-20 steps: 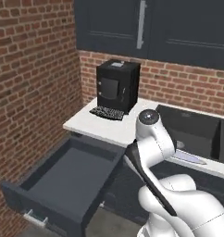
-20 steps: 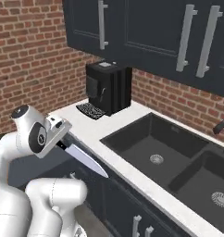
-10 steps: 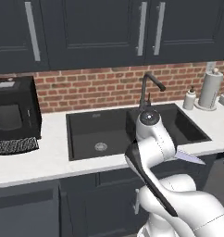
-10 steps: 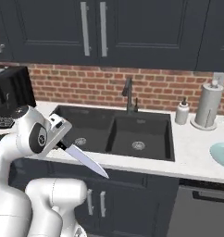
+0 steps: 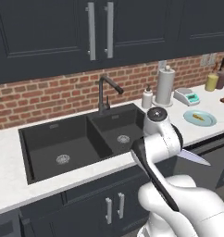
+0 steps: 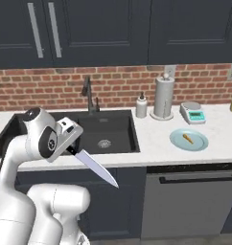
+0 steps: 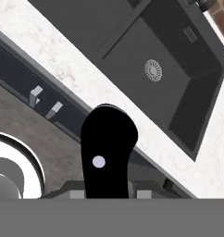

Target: Pick up the knife from the drawer and place it on the cutting board. Then place the meat from the plate to the cutting board.

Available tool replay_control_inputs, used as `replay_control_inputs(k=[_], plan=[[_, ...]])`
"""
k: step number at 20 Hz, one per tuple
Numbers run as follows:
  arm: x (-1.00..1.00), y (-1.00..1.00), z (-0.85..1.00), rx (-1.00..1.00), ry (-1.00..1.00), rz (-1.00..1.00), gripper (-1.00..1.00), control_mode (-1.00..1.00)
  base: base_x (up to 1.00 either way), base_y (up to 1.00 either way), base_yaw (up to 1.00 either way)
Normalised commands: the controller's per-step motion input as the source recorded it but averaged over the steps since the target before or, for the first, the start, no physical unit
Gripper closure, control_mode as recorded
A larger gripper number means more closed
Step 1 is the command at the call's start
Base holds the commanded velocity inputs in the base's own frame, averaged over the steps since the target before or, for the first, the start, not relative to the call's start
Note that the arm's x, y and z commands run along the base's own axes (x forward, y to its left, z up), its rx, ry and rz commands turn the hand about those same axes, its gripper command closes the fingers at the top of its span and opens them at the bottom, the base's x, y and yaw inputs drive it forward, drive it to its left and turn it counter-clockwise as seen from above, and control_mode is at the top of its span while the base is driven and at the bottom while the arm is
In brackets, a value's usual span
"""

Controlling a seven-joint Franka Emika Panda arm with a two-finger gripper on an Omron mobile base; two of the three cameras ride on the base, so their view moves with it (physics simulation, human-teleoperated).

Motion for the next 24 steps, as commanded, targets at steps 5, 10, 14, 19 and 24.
replay_control_inputs(k=[5, 10, 14, 19, 24], plan=[[0.0, 0.0, 0.0, 0.0, 0.0, 0.0, 1.0, 1.0, 0.02, -0.88, 0.05], [0.0, 0.0, 0.0, 0.0, 0.0, 0.0, 1.0, 1.0, 0.0, -1.0, 0.0], [0.0, 0.0, 0.0, 0.0, 0.0, 0.0, 1.0, 1.0, 0.0, -1.0, 0.0], [0.0, 0.0, 0.0, 0.0, 0.0, 0.0, 1.0, 1.0, 0.0, -1.0, 0.0], [0.0, 0.0, 0.0, 0.0, 0.0, 0.0, 1.0, 1.0, 0.02, -1.0, 0.02]])
